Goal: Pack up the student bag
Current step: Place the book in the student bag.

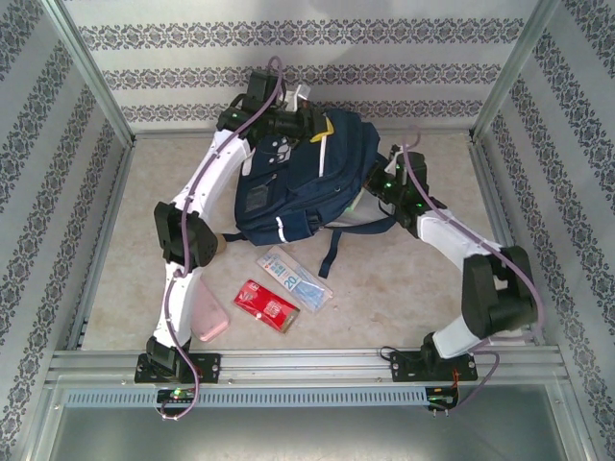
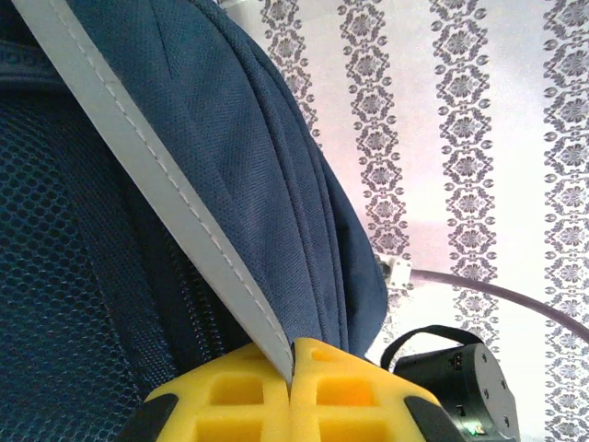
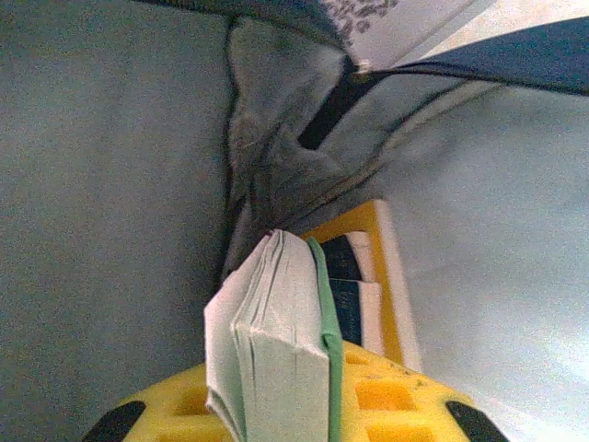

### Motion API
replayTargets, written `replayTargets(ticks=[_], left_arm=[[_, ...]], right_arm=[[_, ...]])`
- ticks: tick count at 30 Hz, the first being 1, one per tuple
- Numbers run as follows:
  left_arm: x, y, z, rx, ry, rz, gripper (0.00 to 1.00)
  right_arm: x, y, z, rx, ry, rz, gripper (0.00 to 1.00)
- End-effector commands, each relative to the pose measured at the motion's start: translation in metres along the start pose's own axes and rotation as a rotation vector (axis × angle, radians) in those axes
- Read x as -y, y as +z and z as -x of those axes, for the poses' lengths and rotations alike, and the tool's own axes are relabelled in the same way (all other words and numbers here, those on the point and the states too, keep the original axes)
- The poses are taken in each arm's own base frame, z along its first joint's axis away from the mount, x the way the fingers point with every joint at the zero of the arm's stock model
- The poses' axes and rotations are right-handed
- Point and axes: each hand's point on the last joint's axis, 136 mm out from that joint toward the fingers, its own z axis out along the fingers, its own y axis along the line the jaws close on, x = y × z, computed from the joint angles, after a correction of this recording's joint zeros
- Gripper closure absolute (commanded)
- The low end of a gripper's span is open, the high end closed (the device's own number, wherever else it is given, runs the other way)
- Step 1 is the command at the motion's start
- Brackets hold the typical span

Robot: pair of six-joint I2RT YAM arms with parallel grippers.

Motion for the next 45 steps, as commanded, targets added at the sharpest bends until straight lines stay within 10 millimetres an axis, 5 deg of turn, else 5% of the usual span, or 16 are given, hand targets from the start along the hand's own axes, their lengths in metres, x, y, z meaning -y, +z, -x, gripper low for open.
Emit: replayTargets(ticks=[1, 6, 11, 14, 21, 24, 30, 39, 45], left_arm=[[0.096, -0.025, 0.004, 0.045, 0.228, -0.23, 1.0], [0.09, -0.024, 0.015, 0.066, 0.221, -0.235, 1.0], [0.083, -0.017, 0.02, 0.064, 0.201, -0.246, 1.0], [0.076, -0.011, 0.021, 0.058, 0.188, -0.244, 1.0], [0.046, -0.006, 0.03, 0.07, 0.155, -0.175, 1.0], [0.028, -0.015, 0.041, 0.096, 0.145, -0.126, 1.0], [-0.026, -0.027, 0.067, 0.141, 0.074, -0.042, 1.0], [-0.05, -0.016, 0.076, 0.149, 0.029, -0.042, 1.0], [-0.062, -0.005, 0.07, 0.13, 0.019, -0.014, 0.97]], right_arm=[[-0.061, 0.023, 0.0, 0.006, -0.053, 0.21, 1.0], [-0.045, 0.071, -0.049, -0.076, -0.052, 0.14, 1.0], [-0.026, 0.116, -0.079, -0.103, 0.052, 0.11, 0.76], [-0.026, 0.137, -0.085, -0.094, 0.066, 0.092, 0.74], [-0.031, 0.167, -0.079, -0.121, 0.032, 0.052, 0.27], [-0.022, 0.148, -0.066, -0.095, -0.022, 0.01, 0.14], [-0.011, 0.089, -0.048, -0.122, -0.152, -0.01, 0.06], [0.055, 0.006, -0.026, -0.021, -0.126, -0.28, 0.03], [0.039, -0.052, -0.015, 0.098, -0.239, -0.304, 0.05]])
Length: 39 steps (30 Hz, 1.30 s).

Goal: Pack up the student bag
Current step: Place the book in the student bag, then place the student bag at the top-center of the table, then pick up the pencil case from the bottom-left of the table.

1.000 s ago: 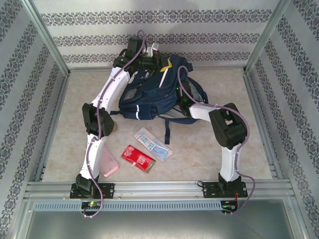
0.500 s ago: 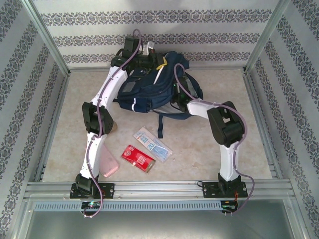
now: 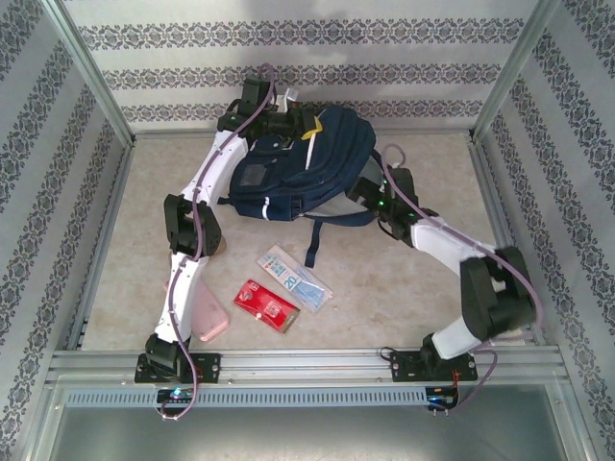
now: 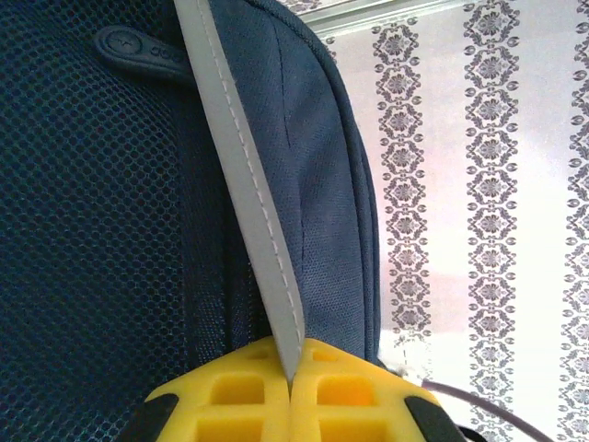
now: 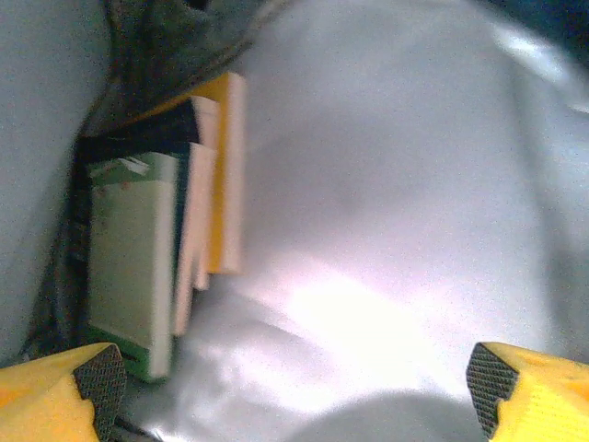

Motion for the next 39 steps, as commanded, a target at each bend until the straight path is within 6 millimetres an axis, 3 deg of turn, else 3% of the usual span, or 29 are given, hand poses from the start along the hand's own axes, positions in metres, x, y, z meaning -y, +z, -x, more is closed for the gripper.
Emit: replayTargets(ticks=[1, 4, 6, 10, 14, 17, 19, 20, 24, 28, 30, 34, 39], left_arm=[[0.008, -0.007, 0.018, 0.069, 0.074, -0.009, 0.9], [0.0, -0.004, 0.014, 0.068, 0.063, 0.038, 0.59], [0.004, -0.009, 0.011, 0.077, 0.076, 0.068, 0.48], [0.032, -0.037, -0.001, 0.117, 0.126, 0.141, 0.41], [0.042, -0.09, -0.023, 0.195, 0.145, 0.313, 0.37], [0.042, -0.132, -0.056, 0.252, 0.161, 0.39, 0.29], [0.013, -0.171, -0.084, 0.317, 0.087, 0.559, 0.12], [-0.002, -0.189, -0.097, 0.341, 0.038, 0.635, 0.09], [-0.067, -0.257, -0.168, 0.359, -0.188, 0.945, 0.0], [-0.122, -0.306, -0.24, 0.361, -0.376, 1.182, 0.01], [-0.143, -0.322, -0.27, 0.329, -0.458, 1.274, 0.01], [-0.181, -0.331, -0.315, 0.229, -0.542, 1.361, 0.01], [-0.211, -0.33, -0.341, 0.208, -0.546, 1.354, 0.01]], right_arm=[[-0.016, -0.045, 0.022, 0.135, -0.127, -0.016, 0.05], [-0.017, -0.075, 0.024, 0.193, -0.208, -0.093, 0.05], [-0.017, -0.092, 0.027, 0.224, -0.232, -0.118, 0.05], [-0.031, -0.113, 0.018, 0.215, -0.301, -0.074, 0.05], [-0.05, -0.118, -0.005, 0.148, -0.411, -0.027, 0.06], [-0.062, -0.12, -0.023, 0.088, -0.465, 0.01, 0.06], [-0.067, -0.122, -0.031, 0.068, -0.488, 0.02, 0.07], [-0.069, -0.123, -0.033, 0.063, -0.494, 0.023, 0.07], [-0.076, -0.127, -0.049, 0.036, -0.521, 0.05, 0.07], [-0.075, -0.129, -0.063, 0.008, -0.537, 0.053, 0.07], [-0.072, -0.131, -0.07, -0.004, -0.539, 0.054, 0.07], [-0.064, -0.134, -0.082, -0.022, -0.528, 0.059, 0.07], [-0.055, -0.142, -0.087, -0.018, -0.503, 0.071, 0.07]])
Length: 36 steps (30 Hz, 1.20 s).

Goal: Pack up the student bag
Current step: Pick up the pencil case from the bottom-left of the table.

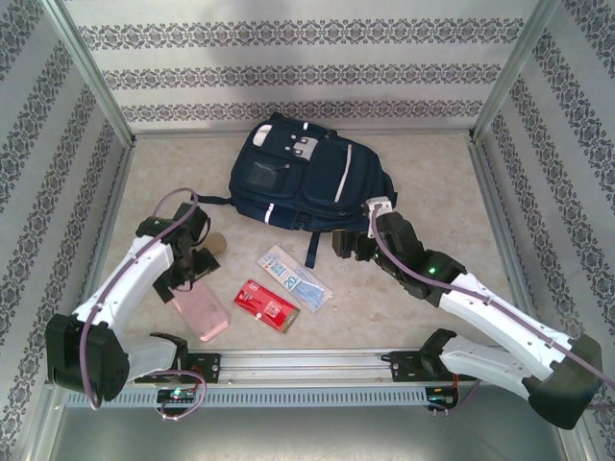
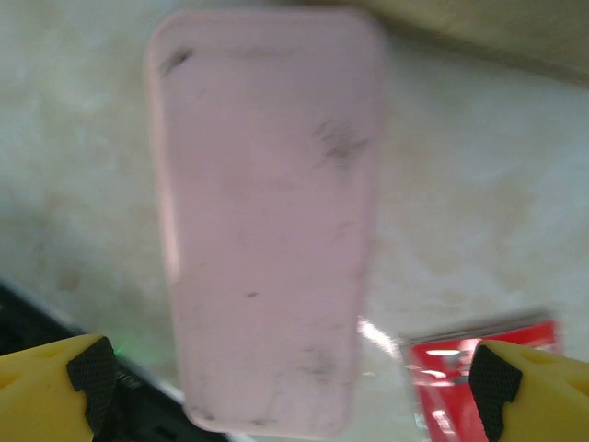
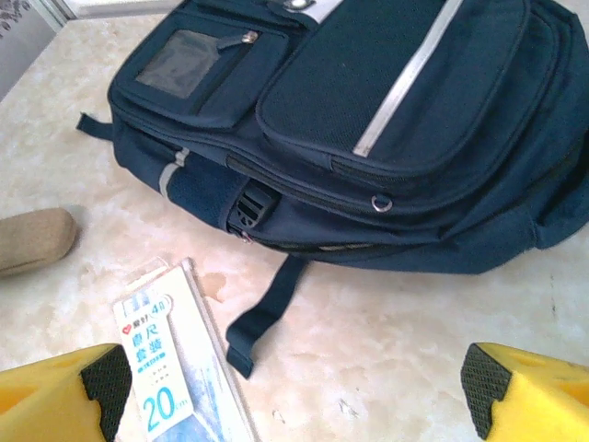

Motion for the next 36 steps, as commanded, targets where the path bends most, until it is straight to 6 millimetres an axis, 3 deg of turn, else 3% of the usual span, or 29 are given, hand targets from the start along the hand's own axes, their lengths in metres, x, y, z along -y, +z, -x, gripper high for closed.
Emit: replayTargets(ticks=[1, 16, 29, 34, 36], left_arm=[[-0.015, 0.011, -0.004, 0.029, -0.037, 0.005, 0.01], [0.004, 0.052, -0.004, 0.067, -0.06, -0.184, 0.01], [0.008, 0.085, -0.003, 0.051, -0.092, -0.179, 0.01], [0.011, 0.092, -0.002, 0.051, -0.1, -0.198, 0.0], [0.013, 0.088, -0.001, 0.059, -0.105, -0.21, 0.06]], right_arm=[[0.004, -0.007, -0.007, 0.008, 0.025, -0.008, 0.06], [0.002, -0.014, -0.017, 0.0, 0.066, 0.036, 0.06], [-0.003, -0.011, -0.02, -0.02, 0.078, 0.064, 0.06], [-0.002, -0.009, -0.025, -0.024, 0.086, 0.065, 0.06], [-0.001, -0.009, -0.026, -0.027, 0.09, 0.065, 0.06]])
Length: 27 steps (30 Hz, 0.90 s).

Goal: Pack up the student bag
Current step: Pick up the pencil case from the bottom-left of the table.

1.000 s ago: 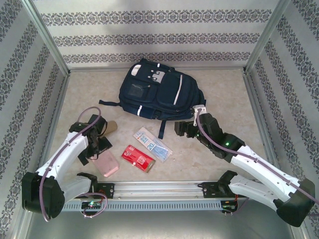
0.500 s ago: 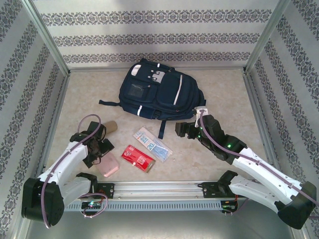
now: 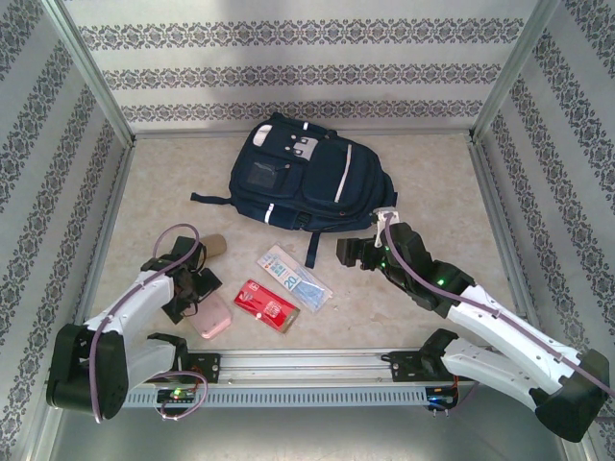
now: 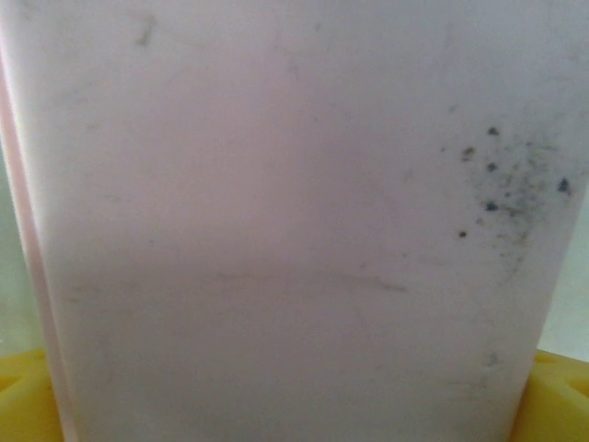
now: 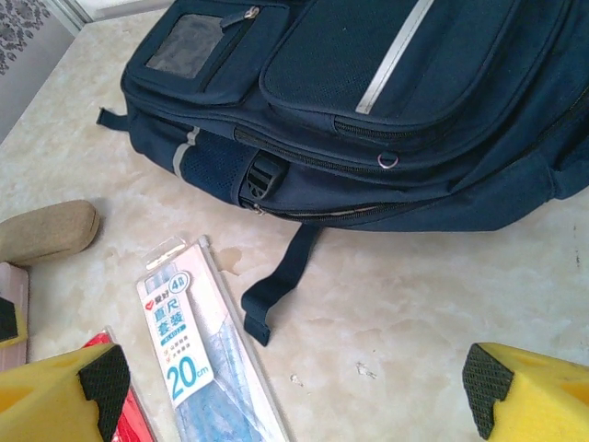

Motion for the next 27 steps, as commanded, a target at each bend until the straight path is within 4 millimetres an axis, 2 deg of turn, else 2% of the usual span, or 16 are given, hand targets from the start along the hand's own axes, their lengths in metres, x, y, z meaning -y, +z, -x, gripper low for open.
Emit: replayTargets(ticks=[1, 4, 7, 11, 15, 20, 24, 27], left_arm=[[0.012, -0.001, 0.008, 0.03, -0.031, -0.071, 0.1], [0.019, -0.017, 0.014, 0.058, -0.04, -0.112, 0.19], [0.026, -0.039, 0.018, 0.08, -0.055, -0.166, 0.21], [0.043, -0.069, 0.019, 0.076, -0.081, -0.274, 0.24], [0.066, -0.099, 0.023, 0.065, -0.117, -0.367, 0.23], [0.106, -0.139, 0.027, 0.071, -0.151, -0.5, 0.23], [0.14, -0.163, 0.021, 0.075, -0.143, -0.561, 0.23], [0.162, -0.173, 0.012, 0.063, -0.137, -0.588, 0.23]], right_arm=[[-0.003, 0.0, -0.006, -0.009, 0.016, 0.021, 0.06], [-0.004, -0.002, -0.006, -0.004, 0.021, 0.028, 0.07], [-0.005, -0.006, -0.004, 0.004, 0.024, 0.038, 0.07], [-0.02, -0.011, -0.002, -0.01, 0.018, 0.114, 0.07], [-0.049, -0.013, -0.003, -0.041, 0.05, 0.267, 0.07], [-0.103, -0.012, -0.01, -0.133, 0.139, 0.562, 0.06], [-0.132, -0.012, -0.006, -0.126, 0.175, 0.662, 0.05], [-0.15, -0.012, -0.002, -0.109, 0.171, 0.706, 0.03]])
